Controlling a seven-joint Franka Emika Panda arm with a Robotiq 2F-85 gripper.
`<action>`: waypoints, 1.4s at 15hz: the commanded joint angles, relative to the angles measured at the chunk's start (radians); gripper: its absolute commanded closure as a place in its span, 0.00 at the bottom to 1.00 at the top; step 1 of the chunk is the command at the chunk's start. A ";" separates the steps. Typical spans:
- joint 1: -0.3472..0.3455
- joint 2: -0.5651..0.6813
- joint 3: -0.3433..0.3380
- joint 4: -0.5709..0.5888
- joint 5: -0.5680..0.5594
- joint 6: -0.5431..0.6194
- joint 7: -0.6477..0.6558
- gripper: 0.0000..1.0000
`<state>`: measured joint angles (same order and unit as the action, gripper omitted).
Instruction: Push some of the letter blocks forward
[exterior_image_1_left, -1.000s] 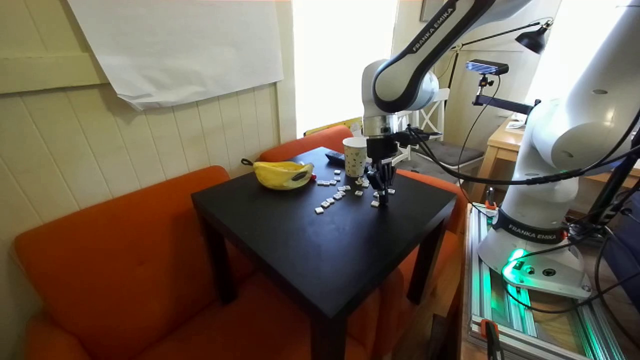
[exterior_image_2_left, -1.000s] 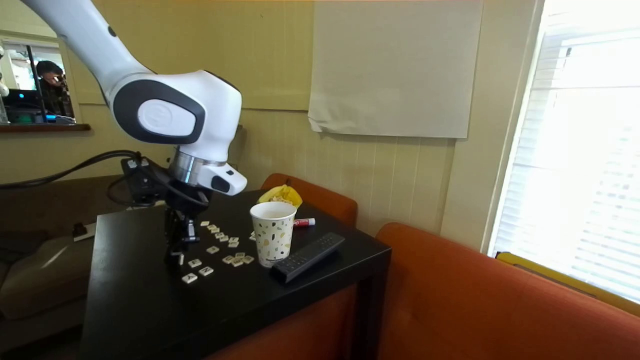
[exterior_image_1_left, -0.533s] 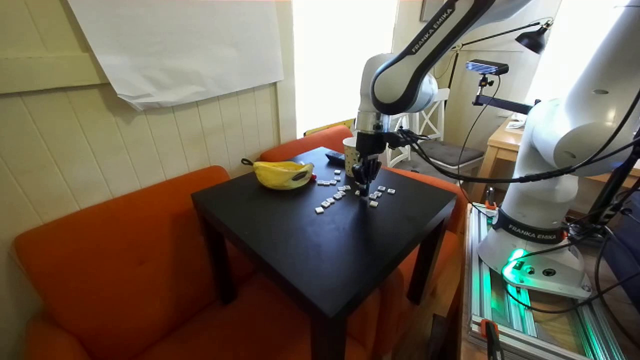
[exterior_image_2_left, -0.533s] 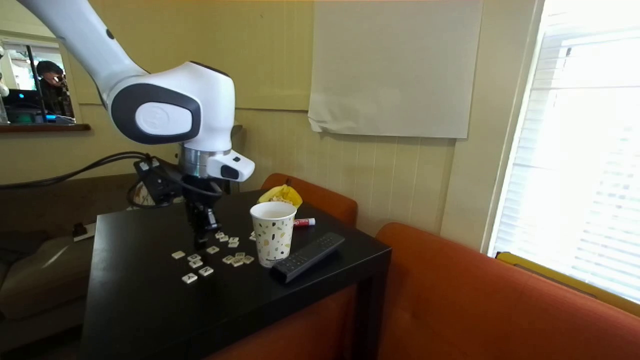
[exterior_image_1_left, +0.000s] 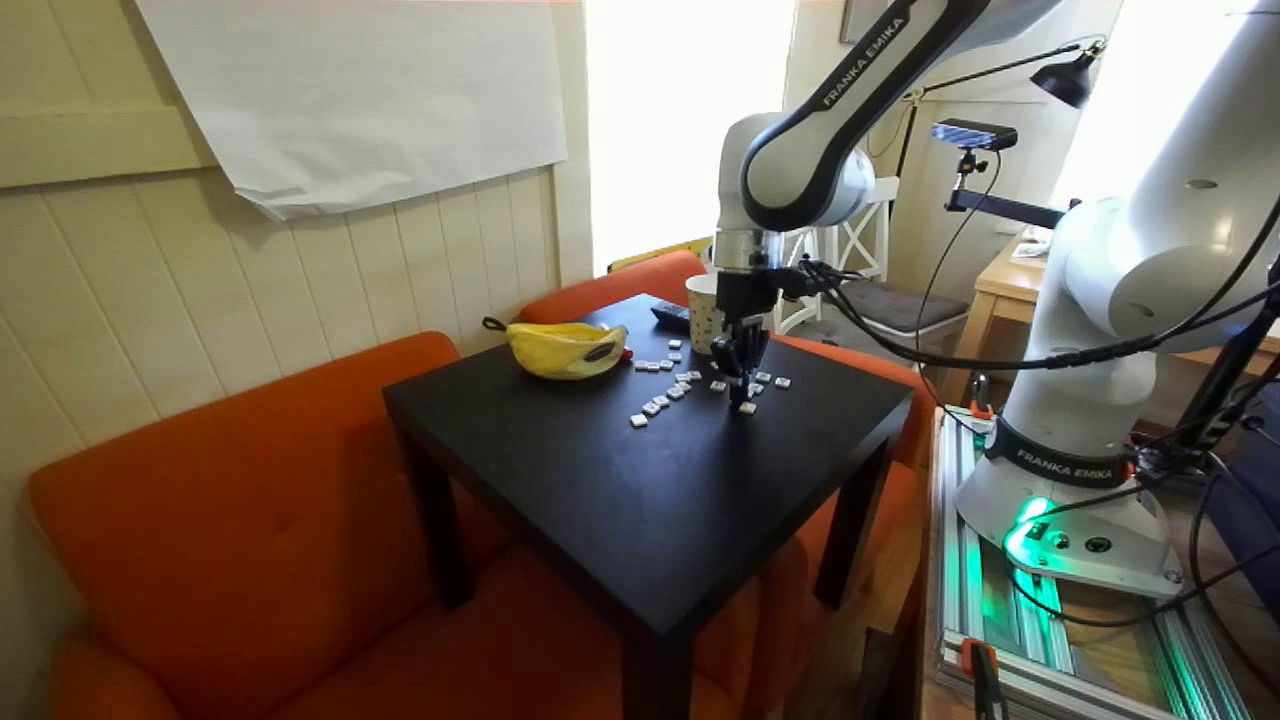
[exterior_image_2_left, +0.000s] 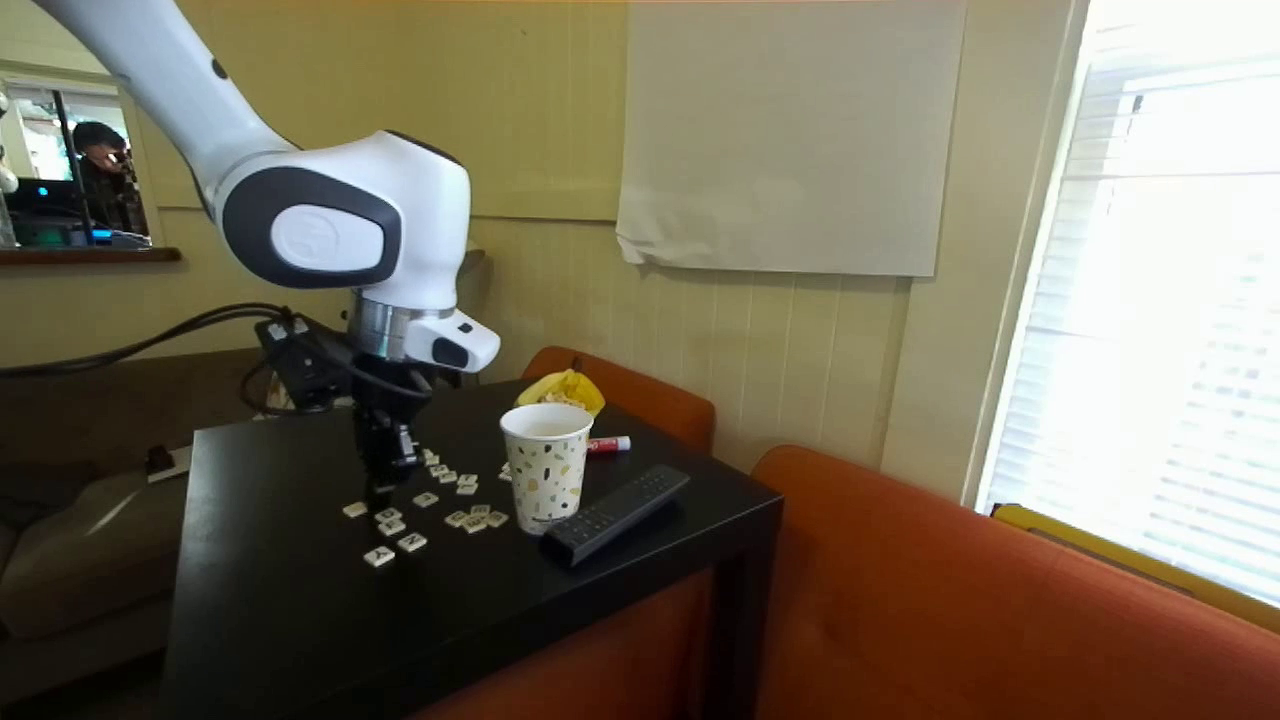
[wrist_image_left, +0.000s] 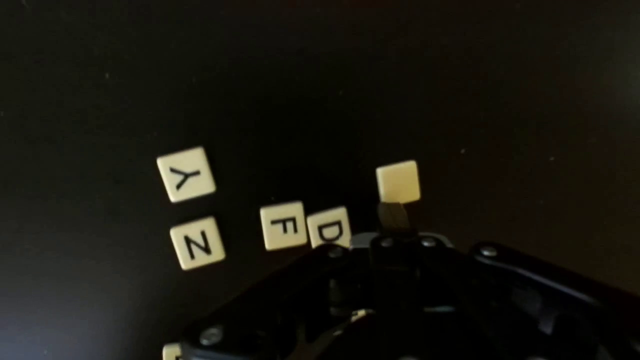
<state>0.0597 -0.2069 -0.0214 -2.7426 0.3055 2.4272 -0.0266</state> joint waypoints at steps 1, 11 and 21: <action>-0.021 -0.047 -0.004 0.001 -0.020 -0.141 0.033 1.00; -0.051 -0.026 -0.002 0.001 -0.034 -0.123 0.033 1.00; -0.053 0.004 0.012 0.001 -0.128 -0.061 0.057 1.00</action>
<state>0.0148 -0.2219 -0.0250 -2.7428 0.2226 2.3372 0.0013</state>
